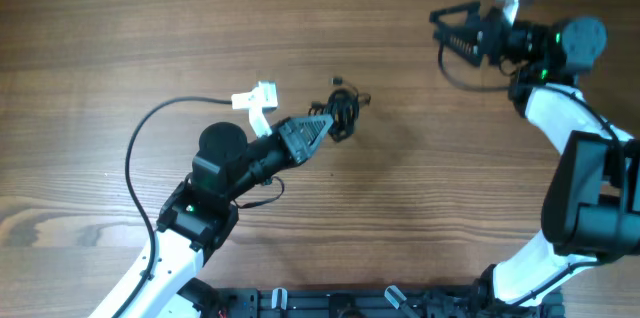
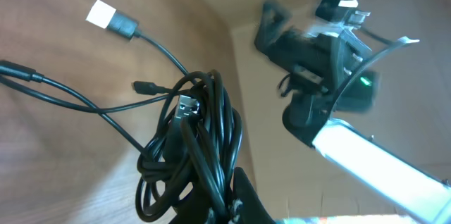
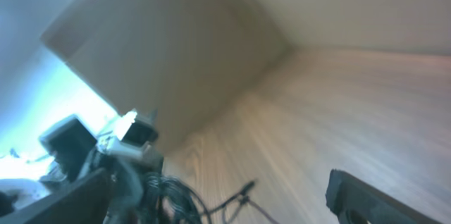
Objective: Untangle cables
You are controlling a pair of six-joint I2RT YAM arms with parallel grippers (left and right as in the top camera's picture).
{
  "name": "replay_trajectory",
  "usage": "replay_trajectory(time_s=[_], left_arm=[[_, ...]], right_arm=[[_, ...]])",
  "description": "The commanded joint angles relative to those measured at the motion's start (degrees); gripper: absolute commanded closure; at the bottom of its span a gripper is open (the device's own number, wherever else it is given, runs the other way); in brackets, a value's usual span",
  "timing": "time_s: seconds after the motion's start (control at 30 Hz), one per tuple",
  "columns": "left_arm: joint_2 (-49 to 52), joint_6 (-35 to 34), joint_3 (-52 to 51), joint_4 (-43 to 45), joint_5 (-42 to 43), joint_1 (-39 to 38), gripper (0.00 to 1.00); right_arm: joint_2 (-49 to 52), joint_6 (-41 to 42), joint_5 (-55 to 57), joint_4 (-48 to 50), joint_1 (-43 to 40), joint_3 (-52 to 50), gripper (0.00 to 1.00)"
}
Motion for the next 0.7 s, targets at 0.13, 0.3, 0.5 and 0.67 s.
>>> replay_trajectory(time_s=[0.13, 0.3, 0.5, 0.67], left_arm=[[7.5, 2.2, 9.5, -1.3, -3.8, -1.0, 0.96], [19.2, 13.4, 24.5, -17.5, 14.3, 4.8, 0.96], [30.6, 29.5, 36.3, -24.2, 37.1, 5.9, 0.96], [31.2, 39.5, 36.3, -27.6, 42.8, 4.3, 0.96]], right_arm=[[0.2, -42.0, 42.6, -44.4, 2.3, 9.8, 0.0], [-1.8, -43.0, 31.0, -52.2, -2.0, 12.7, 0.0], [-3.9, -45.2, 10.6, -63.8, -9.2, 12.4, 0.0], [-3.9, -71.0, 2.8, -85.4, -4.8, 8.7, 0.12]])
